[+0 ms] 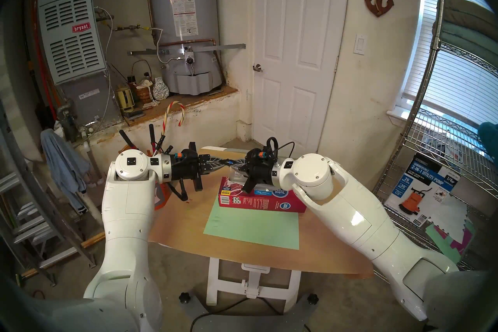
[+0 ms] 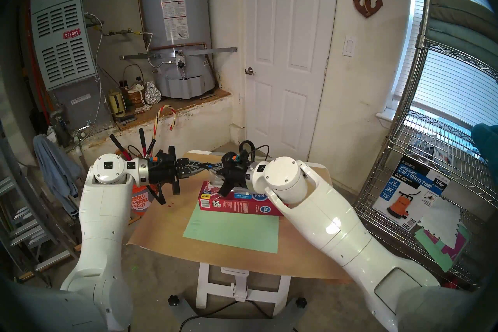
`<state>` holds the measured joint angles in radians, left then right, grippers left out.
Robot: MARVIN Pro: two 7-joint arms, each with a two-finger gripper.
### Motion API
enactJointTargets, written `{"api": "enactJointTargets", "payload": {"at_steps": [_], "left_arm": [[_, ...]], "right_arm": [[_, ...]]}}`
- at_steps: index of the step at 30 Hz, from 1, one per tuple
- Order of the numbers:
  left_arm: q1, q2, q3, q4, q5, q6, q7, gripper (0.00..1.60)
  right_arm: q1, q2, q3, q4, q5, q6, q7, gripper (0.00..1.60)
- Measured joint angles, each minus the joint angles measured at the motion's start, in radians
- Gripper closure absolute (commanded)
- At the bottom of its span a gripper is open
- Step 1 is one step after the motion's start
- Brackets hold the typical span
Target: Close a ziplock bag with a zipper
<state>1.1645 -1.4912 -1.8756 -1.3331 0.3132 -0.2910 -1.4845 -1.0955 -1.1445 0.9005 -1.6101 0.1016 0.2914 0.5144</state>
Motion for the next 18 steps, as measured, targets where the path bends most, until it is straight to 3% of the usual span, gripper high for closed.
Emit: {"api": "enactJointTargets", "payload": {"at_steps": [18], "left_arm": [[0.010, -0.007, -0.010, -0.014, -0.016, 0.007, -0.001, 1.60]], "right_arm": [[-0.027, 0.006, 0.005, -0.003, -0.030, -0.069, -0.032, 1.60]]}}
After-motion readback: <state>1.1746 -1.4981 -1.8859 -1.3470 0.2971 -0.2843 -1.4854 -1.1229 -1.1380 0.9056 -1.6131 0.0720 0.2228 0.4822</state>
